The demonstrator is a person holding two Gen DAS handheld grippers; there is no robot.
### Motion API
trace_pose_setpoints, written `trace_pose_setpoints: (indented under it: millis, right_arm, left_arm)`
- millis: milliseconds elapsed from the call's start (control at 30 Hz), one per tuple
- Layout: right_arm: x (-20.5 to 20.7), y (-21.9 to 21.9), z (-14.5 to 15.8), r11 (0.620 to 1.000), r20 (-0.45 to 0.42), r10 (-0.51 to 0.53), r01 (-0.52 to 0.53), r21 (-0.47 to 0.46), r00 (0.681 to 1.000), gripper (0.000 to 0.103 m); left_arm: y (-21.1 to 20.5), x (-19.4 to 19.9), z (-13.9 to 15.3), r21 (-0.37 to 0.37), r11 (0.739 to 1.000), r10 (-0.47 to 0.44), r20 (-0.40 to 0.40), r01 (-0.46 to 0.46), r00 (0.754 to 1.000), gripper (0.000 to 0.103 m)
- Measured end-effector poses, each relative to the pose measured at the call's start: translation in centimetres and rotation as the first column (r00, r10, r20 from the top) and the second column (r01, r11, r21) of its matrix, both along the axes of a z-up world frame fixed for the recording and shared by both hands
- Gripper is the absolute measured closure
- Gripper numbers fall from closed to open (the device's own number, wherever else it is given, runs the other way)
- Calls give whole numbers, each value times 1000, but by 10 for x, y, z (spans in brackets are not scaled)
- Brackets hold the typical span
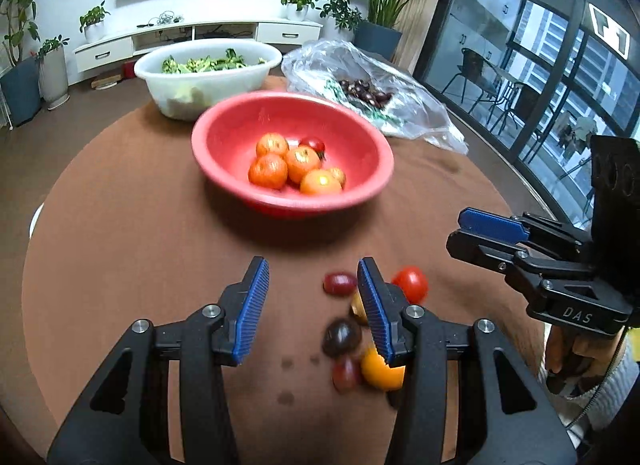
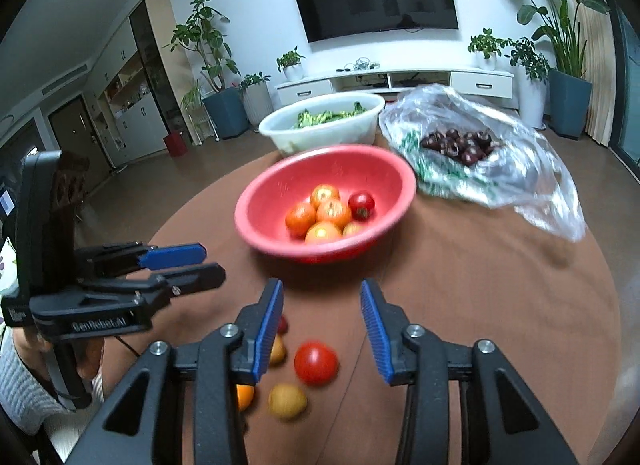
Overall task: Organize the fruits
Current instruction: 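Release the orange and longan into the red bowl and move both grippers back, then grasp a dark plum with the left gripper while the right grasps a longan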
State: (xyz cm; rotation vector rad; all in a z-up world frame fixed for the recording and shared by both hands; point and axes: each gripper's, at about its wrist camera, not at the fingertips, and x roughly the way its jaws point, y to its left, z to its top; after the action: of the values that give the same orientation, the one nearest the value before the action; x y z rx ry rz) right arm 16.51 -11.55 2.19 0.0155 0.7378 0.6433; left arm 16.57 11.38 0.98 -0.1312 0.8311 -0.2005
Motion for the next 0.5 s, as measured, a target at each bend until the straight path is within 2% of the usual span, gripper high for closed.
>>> trace_pose_setpoints:
  millis: [300, 500]
  right_arm:
    - [-28, 1, -31, 1000, -76, 16, -17, -14, 997, 59]
    - [-32, 10, -40, 998, -76, 32, -36, -44, 997, 59]
  left_arm:
    - [-15, -41, -22, 7, 1000, -30, -47, 31, 998, 59]
    - [-16, -40, -23, -1, 1000, -23, -51, 23, 998, 59]
